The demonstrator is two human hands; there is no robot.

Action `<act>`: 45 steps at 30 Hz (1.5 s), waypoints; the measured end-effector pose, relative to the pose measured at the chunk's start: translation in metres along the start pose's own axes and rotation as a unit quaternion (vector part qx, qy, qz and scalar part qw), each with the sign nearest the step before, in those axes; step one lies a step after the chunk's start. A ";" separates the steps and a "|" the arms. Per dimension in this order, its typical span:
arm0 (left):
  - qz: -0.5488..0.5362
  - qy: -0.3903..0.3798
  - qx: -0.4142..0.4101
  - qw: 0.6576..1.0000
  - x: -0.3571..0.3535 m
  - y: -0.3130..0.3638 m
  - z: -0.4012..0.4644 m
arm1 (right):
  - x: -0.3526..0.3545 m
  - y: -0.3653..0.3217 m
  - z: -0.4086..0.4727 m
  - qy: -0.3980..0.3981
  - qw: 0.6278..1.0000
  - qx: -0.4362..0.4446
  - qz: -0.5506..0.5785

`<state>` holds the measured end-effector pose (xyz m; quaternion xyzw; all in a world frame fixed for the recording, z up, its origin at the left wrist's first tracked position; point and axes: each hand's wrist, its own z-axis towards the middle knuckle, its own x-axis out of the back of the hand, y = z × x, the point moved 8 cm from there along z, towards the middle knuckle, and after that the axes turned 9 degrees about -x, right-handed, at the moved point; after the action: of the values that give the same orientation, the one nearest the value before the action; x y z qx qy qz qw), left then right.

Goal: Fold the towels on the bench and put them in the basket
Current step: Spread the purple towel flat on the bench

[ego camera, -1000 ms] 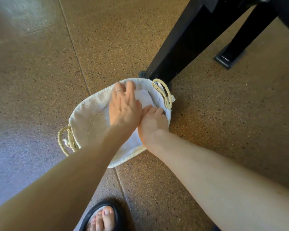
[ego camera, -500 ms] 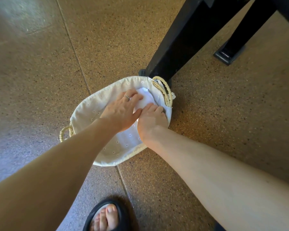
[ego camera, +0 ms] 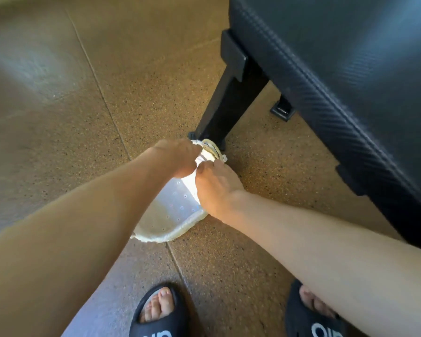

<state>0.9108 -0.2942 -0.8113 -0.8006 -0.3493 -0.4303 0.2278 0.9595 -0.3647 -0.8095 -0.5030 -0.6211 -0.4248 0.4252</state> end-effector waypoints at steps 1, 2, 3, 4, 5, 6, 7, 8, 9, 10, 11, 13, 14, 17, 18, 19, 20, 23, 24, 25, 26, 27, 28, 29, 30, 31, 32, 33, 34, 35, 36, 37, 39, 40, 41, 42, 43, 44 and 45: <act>-0.007 -0.014 -0.014 1.000 0.015 0.007 -0.013 | 0.017 0.006 -0.013 0.011 1.000 0.004 0.009; -0.017 -0.030 -0.027 0.999 0.032 0.013 -0.027 | 0.034 0.013 -0.025 0.021 1.000 0.006 0.018; -0.021 -0.036 -0.043 0.998 0.053 0.024 -0.045 | 0.055 0.023 -0.043 0.033 0.999 0.007 0.031; -0.018 -0.040 -0.055 0.998 0.076 0.036 -0.065 | 0.075 0.033 -0.062 0.040 0.998 0.007 0.047; -0.014 -0.028 -0.066 0.997 0.101 0.049 -0.084 | 0.094 0.042 -0.080 0.049 0.996 0.009 0.069; -0.012 -0.010 -0.076 0.997 0.125 0.062 -0.101 | 0.114 0.051 -0.099 0.061 0.993 0.012 0.096; -0.016 0.015 -0.088 0.996 0.149 0.078 -0.119 | 0.133 0.061 -0.119 0.073 0.990 0.010 0.123; -0.030 0.039 -0.095 0.994 0.171 0.094 -0.135 | 0.152 0.073 -0.139 0.083 0.986 0.002 0.148; -0.054 0.064 -0.099 0.992 0.191 0.112 -0.152 | 0.168 0.087 -0.161 0.092 0.981 -0.014 0.168; -0.071 0.085 -0.103 0.988 0.208 0.132 -0.167 | 0.183 0.104 -0.183 0.101 0.976 -0.035 0.188; -0.077 0.105 -0.113 0.985 0.225 0.154 -0.181 | 0.196 0.122 -0.206 0.116 0.969 -0.055 0.209; -0.082 0.151 -0.140 0.975 0.254 0.198 -0.203 | 0.214 0.165 -0.251 0.148 0.952 -0.102 0.247; -0.097 0.172 -0.153 0.968 0.265 0.221 -0.211 | 0.219 0.190 -0.273 0.163 0.941 -0.130 0.265; -0.160 0.190 -0.208 0.946 0.285 0.297 -0.229 | 0.217 0.262 -0.339 0.191 0.907 -0.216 0.308; -0.174 0.184 -0.228 0.940 0.288 0.325 -0.234 | 0.213 0.284 -0.360 0.194 0.897 -0.242 0.315; -0.185 0.177 -0.252 0.933 0.290 0.355 -0.239 | 0.209 0.305 -0.382 0.195 0.887 -0.268 0.321; -0.193 0.167 -0.275 0.927 0.292 0.385 -0.245 | 0.202 0.324 -0.405 0.195 0.877 -0.291 0.330; -0.201 0.141 -0.331 0.911 0.292 0.472 -0.261 | 0.178 0.375 -0.471 0.180 0.856 -0.349 0.336; -0.198 0.126 -0.345 0.909 0.290 0.497 -0.266 | 0.169 0.390 -0.492 0.169 0.855 -0.366 0.326; -0.197 0.111 -0.357 0.906 0.287 0.521 -0.269 | 0.159 0.403 -0.512 0.154 0.855 -0.383 0.315; -0.196 0.097 -0.363 0.906 0.283 0.542 -0.272 | 0.150 0.414 -0.532 0.136 0.855 -0.398 0.304; -0.192 0.083 -0.368 0.906 0.277 0.562 -0.275 | 0.141 0.423 -0.550 0.119 0.855 -0.409 0.296; -0.183 0.075 -0.372 0.907 0.271 0.579 -0.278 | 0.133 0.430 -0.567 0.103 0.854 -0.418 0.291; -0.172 0.068 -0.377 0.907 0.265 0.595 -0.280 | 0.126 0.436 -0.581 0.091 0.852 -0.426 0.290; -0.162 0.054 -0.383 0.908 0.257 0.608 -0.284 | 0.120 0.439 -0.594 0.081 0.850 -0.432 0.292; -0.156 0.035 -0.390 0.907 0.249 0.620 -0.287 | 0.115 0.441 -0.604 0.070 0.848 -0.435 0.294; -0.154 0.016 -0.397 0.905 0.240 0.631 -0.290 | 0.110 0.441 -0.611 0.055 0.849 -0.437 0.293; -0.152 0.003 -0.400 0.904 0.232 0.640 -0.293 | 0.105 0.441 -0.616 0.038 0.850 -0.439 0.289; -0.150 0.002 -0.403 0.903 0.225 0.647 -0.295 | 0.101 0.440 -0.619 0.022 0.851 -0.440 0.285; -0.144 0.012 -0.405 0.903 0.220 0.652 -0.296 | 0.097 0.439 -0.620 0.008 0.853 -0.438 0.283; -0.132 0.030 -0.401 0.906 0.216 0.655 -0.295 | 0.094 0.438 -0.619 -0.003 0.855 -0.435 0.284; -0.115 0.051 -0.390 0.912 0.213 0.655 -0.291 | 0.091 0.436 -0.617 -0.013 0.856 -0.432 0.285; -0.083 0.090 -0.358 0.926 0.208 0.649 -0.278 | 0.089 0.434 -0.614 -0.015 0.853 -0.435 0.287; -0.069 0.102 -0.342 0.931 0.206 0.645 -0.273 | 0.090 0.433 -0.613 -0.005 0.851 -0.438 0.289; -0.062 0.110 -0.330 0.935 0.206 0.641 -0.268 | 0.093 0.433 -0.612 0.010 0.850 -0.439 0.290; -0.057 0.115 -0.319 0.939 0.206 0.637 -0.265 | 0.096 0.434 -0.611 0.030 0.849 -0.440 0.291; -0.053 0.116 -0.309 0.943 0.208 0.632 -0.263 | 0.099 0.436 -0.611 0.048 0.846 -0.444 0.290; -0.050 0.116 -0.299 0.946 0.210 0.627 -0.261 | 0.101 0.438 -0.612 0.057 0.844 -0.454 0.279; -0.046 0.120 -0.291 0.948 0.212 0.622 -0.259 | 0.101 0.441 -0.613 0.045 0.847 -0.467 0.249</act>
<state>1.3254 -0.7951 -0.5348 -0.7577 -0.2157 -0.6160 0.0054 1.4424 -0.8656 -0.4986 -0.7604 -0.1834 -0.5669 0.2584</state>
